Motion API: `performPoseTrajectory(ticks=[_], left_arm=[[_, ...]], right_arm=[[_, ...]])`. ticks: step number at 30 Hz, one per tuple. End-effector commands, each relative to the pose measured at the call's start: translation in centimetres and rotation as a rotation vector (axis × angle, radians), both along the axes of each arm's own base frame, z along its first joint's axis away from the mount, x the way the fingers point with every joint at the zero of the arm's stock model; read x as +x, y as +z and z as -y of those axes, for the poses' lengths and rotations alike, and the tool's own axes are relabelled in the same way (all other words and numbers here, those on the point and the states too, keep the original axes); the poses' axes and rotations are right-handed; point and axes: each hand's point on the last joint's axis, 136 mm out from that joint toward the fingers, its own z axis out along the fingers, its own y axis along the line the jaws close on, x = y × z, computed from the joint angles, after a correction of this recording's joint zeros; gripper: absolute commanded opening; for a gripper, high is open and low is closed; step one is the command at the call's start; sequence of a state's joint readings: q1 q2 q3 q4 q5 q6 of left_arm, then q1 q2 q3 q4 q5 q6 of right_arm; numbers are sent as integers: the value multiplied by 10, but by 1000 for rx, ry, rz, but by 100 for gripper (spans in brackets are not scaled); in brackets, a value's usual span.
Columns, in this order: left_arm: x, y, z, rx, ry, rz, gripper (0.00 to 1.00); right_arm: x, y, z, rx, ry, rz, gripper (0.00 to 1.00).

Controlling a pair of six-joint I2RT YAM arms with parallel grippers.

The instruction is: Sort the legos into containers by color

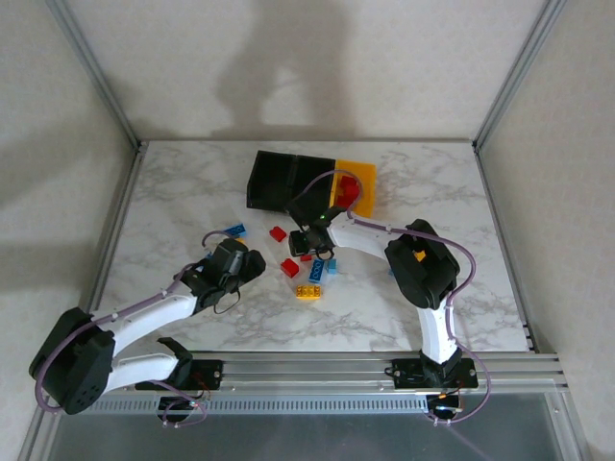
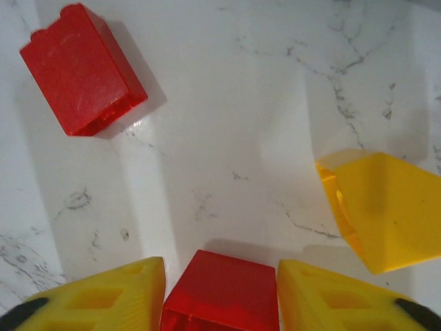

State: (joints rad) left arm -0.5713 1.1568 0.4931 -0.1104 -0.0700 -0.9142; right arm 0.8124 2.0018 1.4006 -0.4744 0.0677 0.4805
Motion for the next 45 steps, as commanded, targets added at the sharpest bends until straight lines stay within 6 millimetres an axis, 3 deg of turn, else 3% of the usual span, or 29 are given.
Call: performPoseTrajectory(ticks=[1,6,17,23,24,28,35,39,45], left_arm=[[2,7,2,-42,-3,34,72],[3,13,13,-90,-53,54,72],[7,30,31,-164,-120,100,72],[14,36,39,-176,-134,113,72],[15,36,40,-175,-135,116,72],[21,37,49,-183,-149,114,72],[27,41,66,-183,-183,114,72],[27,40,68,-184,-187,110,72],[26,38,67,-175,-185,105,72]], right_arm=[[-9,-6,7,-57,8,-8,36],[-2,13,3,-32,6,29,27],[27,65,14,32,-38,120,23],[58,93,38,43,-106,191,23],[71,96,53,39,-145,202,23],[99,110,77,50,-212,242,23],[146,119,117,3,-321,297,23],[163,109,139,-88,-369,308,24],[172,84,152,-153,-390,285,25]])
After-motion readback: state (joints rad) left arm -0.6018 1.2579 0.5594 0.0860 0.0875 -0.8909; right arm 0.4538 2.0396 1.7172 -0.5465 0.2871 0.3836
